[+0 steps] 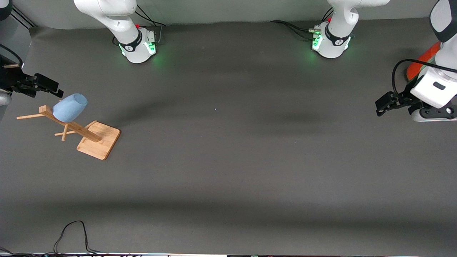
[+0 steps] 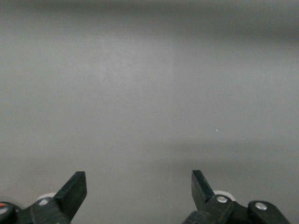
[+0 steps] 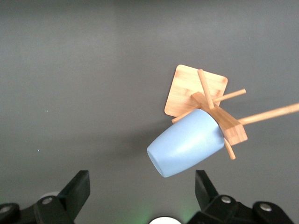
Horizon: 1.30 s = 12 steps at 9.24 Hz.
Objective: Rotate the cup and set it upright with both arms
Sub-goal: 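Move the right gripper toward the blue cup on the wooden tree, then grasp the blue cup with the right gripper and lift it off the peg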
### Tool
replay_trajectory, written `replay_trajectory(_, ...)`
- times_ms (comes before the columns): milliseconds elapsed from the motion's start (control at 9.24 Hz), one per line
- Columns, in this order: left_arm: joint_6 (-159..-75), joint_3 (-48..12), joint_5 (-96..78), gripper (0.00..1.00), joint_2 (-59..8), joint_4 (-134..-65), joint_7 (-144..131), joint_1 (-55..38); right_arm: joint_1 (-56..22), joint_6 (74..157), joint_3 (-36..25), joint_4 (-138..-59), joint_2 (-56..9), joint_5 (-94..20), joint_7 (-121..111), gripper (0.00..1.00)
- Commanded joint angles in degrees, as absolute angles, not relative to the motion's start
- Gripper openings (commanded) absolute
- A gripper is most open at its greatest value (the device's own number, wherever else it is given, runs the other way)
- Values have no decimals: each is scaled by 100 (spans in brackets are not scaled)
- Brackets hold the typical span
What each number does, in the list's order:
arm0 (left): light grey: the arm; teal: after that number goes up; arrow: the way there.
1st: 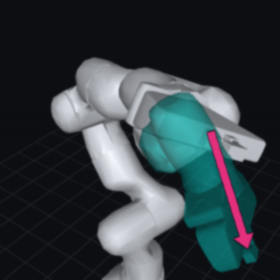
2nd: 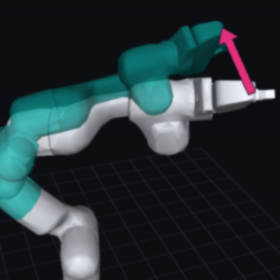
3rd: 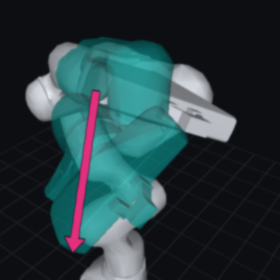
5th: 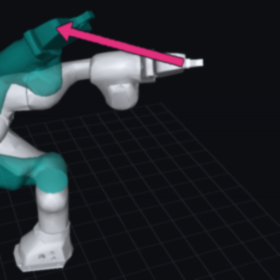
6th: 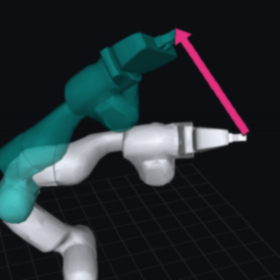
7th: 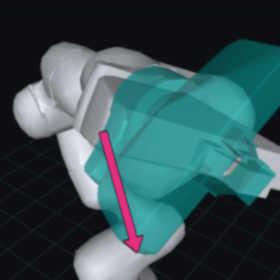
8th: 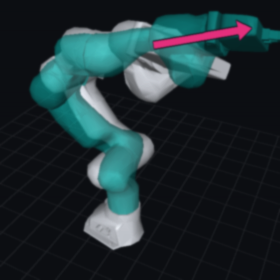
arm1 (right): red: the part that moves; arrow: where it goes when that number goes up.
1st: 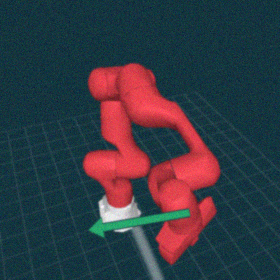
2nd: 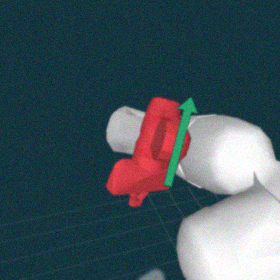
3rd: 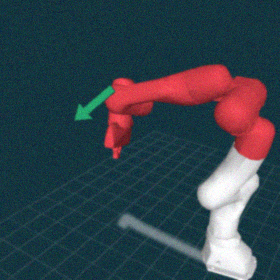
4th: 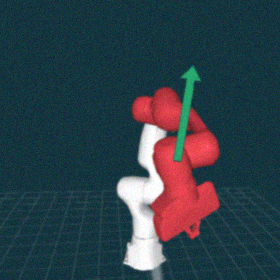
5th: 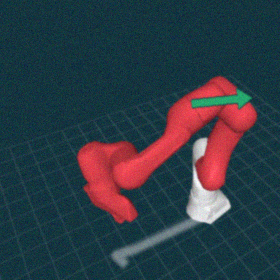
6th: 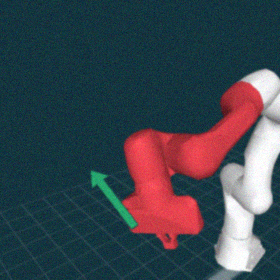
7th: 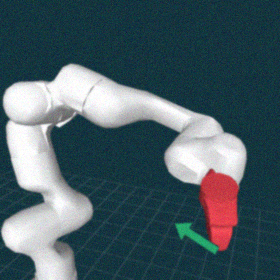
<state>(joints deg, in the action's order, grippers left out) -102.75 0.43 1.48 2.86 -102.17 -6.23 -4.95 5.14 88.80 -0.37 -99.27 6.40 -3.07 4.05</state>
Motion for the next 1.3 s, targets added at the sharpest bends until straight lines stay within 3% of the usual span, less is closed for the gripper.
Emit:
replay_trajectory(0,-10099,62,185,100,237,-10098,-650,-571,501,8903,-228,-10272,685,-377,1419,100)
replay_trajectory(650,-10020,62,167,100,167,-10099,-659,-589,501,9824,-781,-11564,923,-712,3349,100)
replay_trajectory(1191,-10028,62,167,100,132,-10081,-642,-642,510,10291,-1037,-11829,712,-1230,3270,100)
